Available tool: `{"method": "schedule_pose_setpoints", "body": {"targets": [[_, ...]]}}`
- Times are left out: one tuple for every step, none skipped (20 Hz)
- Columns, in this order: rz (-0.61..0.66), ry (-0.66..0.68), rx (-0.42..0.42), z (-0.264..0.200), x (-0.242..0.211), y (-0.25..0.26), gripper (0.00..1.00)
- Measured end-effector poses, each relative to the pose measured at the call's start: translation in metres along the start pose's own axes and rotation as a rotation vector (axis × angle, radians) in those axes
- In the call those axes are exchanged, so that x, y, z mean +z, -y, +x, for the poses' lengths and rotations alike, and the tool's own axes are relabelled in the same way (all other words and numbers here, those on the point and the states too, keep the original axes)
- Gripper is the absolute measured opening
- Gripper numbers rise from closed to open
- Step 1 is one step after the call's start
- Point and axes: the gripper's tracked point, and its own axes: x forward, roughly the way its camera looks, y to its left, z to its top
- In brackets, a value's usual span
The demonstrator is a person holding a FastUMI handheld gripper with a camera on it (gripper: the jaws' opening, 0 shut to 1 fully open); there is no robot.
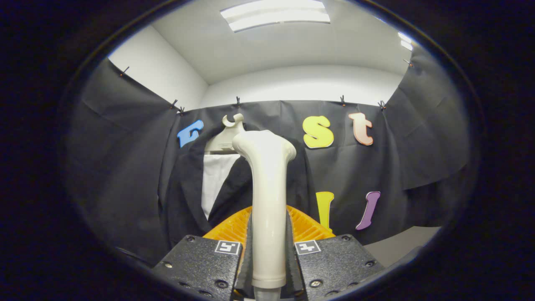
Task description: Iron the clothes twice with a garment steamer, once on the left side and once on the right side.
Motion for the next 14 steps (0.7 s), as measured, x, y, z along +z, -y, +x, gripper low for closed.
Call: {"method": "schedule_pose_setpoints", "body": {"targets": [[0.0,-0.016,0.001,0.001,-0.007,0.001,0.34],[-0.003,-0.032,0.001,0.001,-0.013,0.001,0.34],[-0.004,-0.048,0.001,0.0,-0.019,0.002,0.34],[-0.005,-0.062,0.001,-0.001,-0.024,0.003,0.34],[-0.006,-0.074,0.002,-0.003,-0.029,0.003,0.34],[-0.005,-0.085,0.008,-0.005,-0.034,0.003,0.34],[-0.005,-0.096,0.013,-0.007,-0.038,0.002,0.34],[-0.008,-0.107,0.016,-0.01,-0.043,0.002,0.34],[-0.011,-0.117,0.016,-0.013,-0.047,0.003,0.34],[-0.016,-0.128,0.011,-0.016,-0.051,0.004,0.34],[-0.02,-0.14,0.005,-0.02,-0.056,0.006,0.34],[-0.023,-0.153,0.0,-0.023,-0.06,0.007,0.34],[-0.023,-0.166,-0.003,-0.025,-0.065,0.008,0.34],[-0.021,-0.179,-0.005,-0.027,-0.069,0.008,0.34]]}}
